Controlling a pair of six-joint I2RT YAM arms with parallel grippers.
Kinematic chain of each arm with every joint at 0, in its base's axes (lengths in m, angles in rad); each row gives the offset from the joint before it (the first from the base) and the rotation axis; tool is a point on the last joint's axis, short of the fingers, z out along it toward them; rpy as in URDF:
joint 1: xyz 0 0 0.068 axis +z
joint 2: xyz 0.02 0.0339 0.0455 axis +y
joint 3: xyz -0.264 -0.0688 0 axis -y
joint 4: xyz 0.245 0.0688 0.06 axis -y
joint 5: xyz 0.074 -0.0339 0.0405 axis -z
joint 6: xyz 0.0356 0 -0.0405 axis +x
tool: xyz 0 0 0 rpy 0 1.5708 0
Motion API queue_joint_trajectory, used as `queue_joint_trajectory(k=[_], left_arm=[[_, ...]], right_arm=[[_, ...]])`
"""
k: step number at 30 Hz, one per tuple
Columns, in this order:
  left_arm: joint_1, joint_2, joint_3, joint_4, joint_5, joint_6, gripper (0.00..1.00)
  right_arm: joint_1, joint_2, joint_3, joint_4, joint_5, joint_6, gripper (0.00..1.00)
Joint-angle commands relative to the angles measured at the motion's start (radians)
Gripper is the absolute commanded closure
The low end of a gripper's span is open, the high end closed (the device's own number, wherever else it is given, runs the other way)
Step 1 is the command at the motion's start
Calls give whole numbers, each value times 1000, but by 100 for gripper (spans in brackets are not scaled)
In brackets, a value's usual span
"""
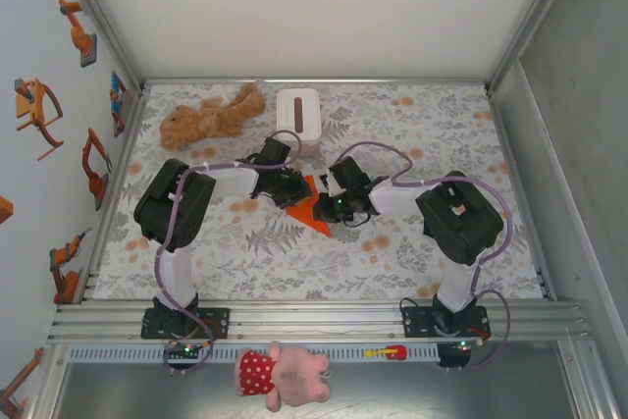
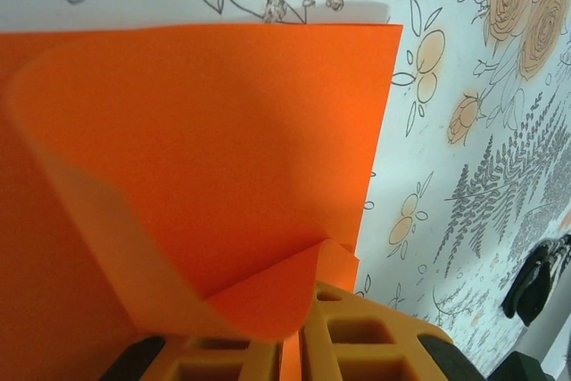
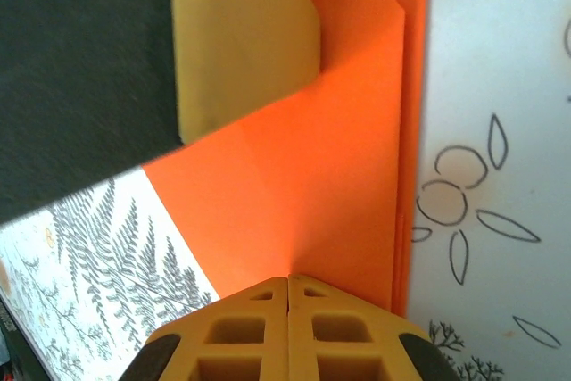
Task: Fold a paper plane with a square sheet of paper (pick it up from the middle)
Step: Fourth fold the wing at the center of the table.
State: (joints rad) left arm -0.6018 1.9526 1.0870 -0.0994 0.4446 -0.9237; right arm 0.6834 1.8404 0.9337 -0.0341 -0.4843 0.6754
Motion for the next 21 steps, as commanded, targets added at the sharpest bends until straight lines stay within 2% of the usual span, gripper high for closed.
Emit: queue_joint_trajectory(k=[1,11,21], left_arm=[[8,89,-41,-178,-173,3,86],[8,111,-47,-184,-206,-22,86],[7,105,-50,-183,-210,-18,86]], right_arm=[[3,-21,-45,-64,-18,-35,100],[4,-118,-126,-190,-25,-95,100],[5,-164,-248,-216,-14,-95,100]])
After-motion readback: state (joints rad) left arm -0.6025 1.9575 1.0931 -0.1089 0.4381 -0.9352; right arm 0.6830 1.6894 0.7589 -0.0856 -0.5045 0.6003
